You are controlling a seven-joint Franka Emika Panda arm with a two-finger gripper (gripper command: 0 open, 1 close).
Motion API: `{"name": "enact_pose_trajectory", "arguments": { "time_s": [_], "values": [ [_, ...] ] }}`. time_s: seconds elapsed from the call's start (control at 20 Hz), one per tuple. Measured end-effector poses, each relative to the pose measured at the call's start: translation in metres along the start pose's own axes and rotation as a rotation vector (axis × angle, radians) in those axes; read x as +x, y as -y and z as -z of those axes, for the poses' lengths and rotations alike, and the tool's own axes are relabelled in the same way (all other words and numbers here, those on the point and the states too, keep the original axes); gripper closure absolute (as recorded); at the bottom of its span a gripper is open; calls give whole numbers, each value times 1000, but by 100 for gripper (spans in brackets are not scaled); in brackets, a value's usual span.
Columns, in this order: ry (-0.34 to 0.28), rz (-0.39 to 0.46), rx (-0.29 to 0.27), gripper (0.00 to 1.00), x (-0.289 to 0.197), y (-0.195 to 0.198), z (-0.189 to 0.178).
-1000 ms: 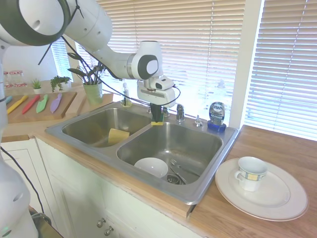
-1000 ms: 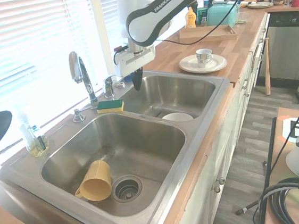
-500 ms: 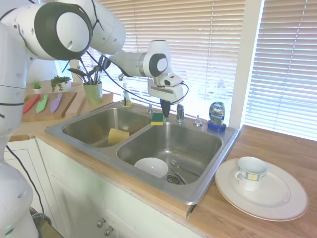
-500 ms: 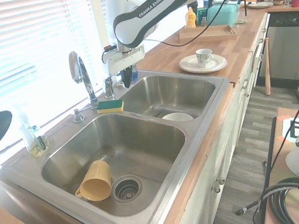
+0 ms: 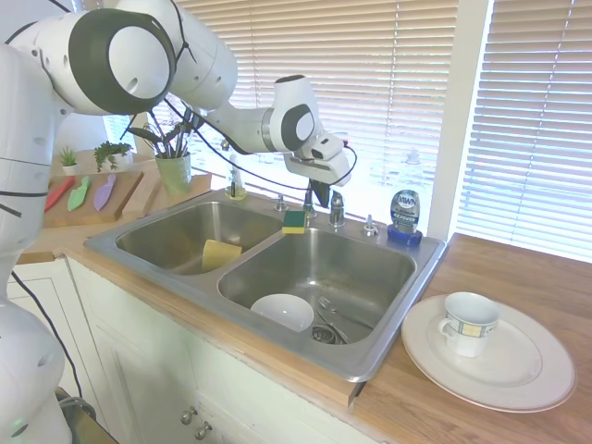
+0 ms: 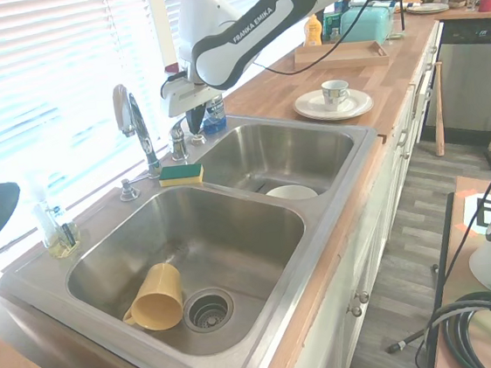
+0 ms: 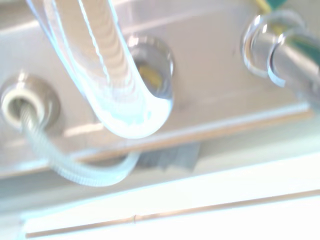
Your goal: Turn on the faucet
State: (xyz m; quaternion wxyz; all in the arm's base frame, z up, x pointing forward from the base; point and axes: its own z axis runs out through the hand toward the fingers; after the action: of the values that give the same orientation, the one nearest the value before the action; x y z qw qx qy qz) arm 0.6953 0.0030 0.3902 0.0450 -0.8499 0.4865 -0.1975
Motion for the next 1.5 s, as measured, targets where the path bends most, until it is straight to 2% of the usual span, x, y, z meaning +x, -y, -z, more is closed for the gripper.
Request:
{"name": "enact_pose_trajectory", "arguments": {
  "time_s": [0.25,0.65,1.0,1.15,1.35,1.5],
  "values": [
    [-33,-1,40,100,3,5,8],
    [-59,6,73,100,9,15,20],
    [-60,9,73,100,9,15,21],
    [-26,9,35,100,3,6,11],
    [85,26,-82,100,-9,-20,-3],
    [145,42,-173,100,-16,-50,-6]
  ]
}}
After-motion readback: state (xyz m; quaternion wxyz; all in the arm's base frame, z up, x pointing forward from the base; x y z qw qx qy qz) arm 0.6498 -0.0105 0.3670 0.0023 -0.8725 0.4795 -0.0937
